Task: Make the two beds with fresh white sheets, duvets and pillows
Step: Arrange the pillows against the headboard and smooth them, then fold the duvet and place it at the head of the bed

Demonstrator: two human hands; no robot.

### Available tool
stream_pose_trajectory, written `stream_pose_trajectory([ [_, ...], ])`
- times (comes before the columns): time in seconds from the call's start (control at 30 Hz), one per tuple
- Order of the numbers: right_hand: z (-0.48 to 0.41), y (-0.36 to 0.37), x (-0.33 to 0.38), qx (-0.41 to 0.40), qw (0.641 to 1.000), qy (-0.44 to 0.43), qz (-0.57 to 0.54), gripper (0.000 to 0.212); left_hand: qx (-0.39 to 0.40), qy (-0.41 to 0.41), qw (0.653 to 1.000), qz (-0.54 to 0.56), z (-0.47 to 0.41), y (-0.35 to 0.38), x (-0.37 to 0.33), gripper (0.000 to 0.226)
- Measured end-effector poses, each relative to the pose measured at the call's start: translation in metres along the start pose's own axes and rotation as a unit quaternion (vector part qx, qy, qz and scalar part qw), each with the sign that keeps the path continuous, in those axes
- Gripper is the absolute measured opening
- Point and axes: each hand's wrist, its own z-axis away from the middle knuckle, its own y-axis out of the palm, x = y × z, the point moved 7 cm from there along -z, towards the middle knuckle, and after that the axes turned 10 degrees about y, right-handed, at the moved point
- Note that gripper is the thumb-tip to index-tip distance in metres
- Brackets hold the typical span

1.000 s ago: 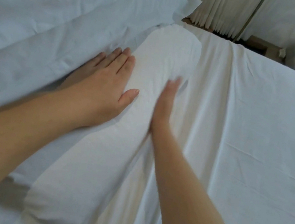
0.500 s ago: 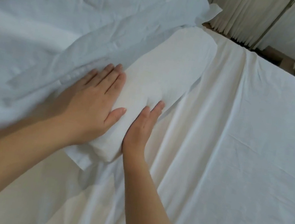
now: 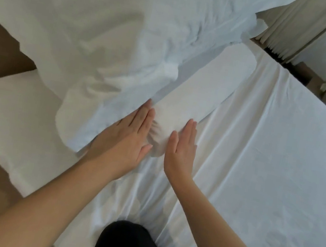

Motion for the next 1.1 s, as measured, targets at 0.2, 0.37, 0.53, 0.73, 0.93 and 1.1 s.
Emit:
stream_pose_trajectory([
  [0.2,0.034,-0.003,0.014,-0.003,0.913,-0.089,0.399,0.073,0.056,-0.095,0.993,0.041,0.078,0.025,0.017,0.074],
  [0.37,0.129,0.010,0.009,0.049,0.833,-0.185,0.518,0.067,0.102,-0.151,0.983,0.016,0.179,0.027,-0.013,0.074],
  [0.53,0.244,0.046,0.036,0.099,0.794,-0.306,0.517,0.066,0.049,-0.235,0.970,0.028,0.312,-0.016,-0.021,0.075],
  [0.73,0.372,0.120,0.113,0.099,0.705,-0.475,0.516,0.065,-0.034,-0.406,0.912,0.051,0.484,-0.045,-0.007,0.080],
  [0.93,0.534,0.214,0.162,0.144,0.624,-0.624,0.448,0.068,-0.065,-0.569,0.820,0.007,0.666,-0.052,-0.026,0.087],
  [1.1,0.660,0.269,0.166,0.187,0.519,-0.716,0.428,0.067,-0.090,-0.659,0.746,-0.003,0.781,-0.049,-0.059,0.082],
])
